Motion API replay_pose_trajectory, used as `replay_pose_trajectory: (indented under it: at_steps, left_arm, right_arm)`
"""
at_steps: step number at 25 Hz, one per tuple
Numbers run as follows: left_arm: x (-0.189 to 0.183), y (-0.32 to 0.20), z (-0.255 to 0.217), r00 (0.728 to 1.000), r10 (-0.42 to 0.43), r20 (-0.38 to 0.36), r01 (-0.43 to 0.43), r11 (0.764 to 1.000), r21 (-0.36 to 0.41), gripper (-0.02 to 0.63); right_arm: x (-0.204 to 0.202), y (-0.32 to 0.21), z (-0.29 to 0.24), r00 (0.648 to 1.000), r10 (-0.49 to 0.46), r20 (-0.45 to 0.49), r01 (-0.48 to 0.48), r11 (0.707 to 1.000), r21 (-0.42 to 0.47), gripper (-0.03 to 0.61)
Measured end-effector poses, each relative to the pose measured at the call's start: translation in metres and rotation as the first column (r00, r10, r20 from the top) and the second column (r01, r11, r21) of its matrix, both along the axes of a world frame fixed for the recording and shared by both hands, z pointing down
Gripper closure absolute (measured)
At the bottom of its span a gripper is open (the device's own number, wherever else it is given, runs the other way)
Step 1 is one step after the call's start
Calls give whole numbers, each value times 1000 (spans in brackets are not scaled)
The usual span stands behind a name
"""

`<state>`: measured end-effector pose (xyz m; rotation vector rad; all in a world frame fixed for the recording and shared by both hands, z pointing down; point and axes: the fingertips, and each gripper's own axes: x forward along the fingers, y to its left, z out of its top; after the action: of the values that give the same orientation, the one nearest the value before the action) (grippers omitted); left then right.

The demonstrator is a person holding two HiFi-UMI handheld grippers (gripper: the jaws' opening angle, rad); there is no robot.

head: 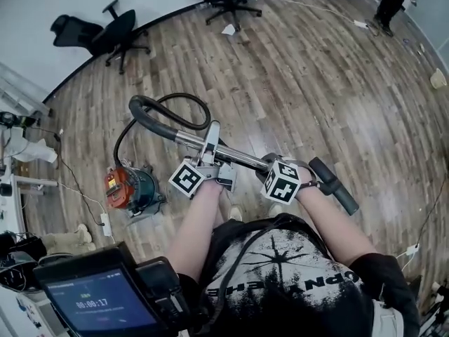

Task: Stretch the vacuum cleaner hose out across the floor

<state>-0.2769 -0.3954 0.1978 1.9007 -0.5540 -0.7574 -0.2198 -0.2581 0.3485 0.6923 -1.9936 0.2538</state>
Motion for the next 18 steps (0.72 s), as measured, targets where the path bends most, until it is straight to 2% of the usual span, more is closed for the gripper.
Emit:
replay_pose_trajectory:
  at_steps: [5,9,12,18]
  left_arm:
    - [-41,-12,12,1000,15,-6,-15,999,-29,577]
    - [-62,-21,30,998,60,-17,-61,996,-60,577]
    - [-56,-21,39,995,100,-26,-102,993,-67,577]
    - [-20,-6,38,989,135,-52,-140,986,-95,576]
  right_arm:
    - [-40,-7,5,1000,15,-17,-16,1000,-25,494]
    - [-66,-10,18,998,55,-25,-56,997,-57,492]
    - [-64,-5,24,995,90,-37,-92,993,-73,492]
    - [-34,15,22,993,113,-45,-118,987,-106,491]
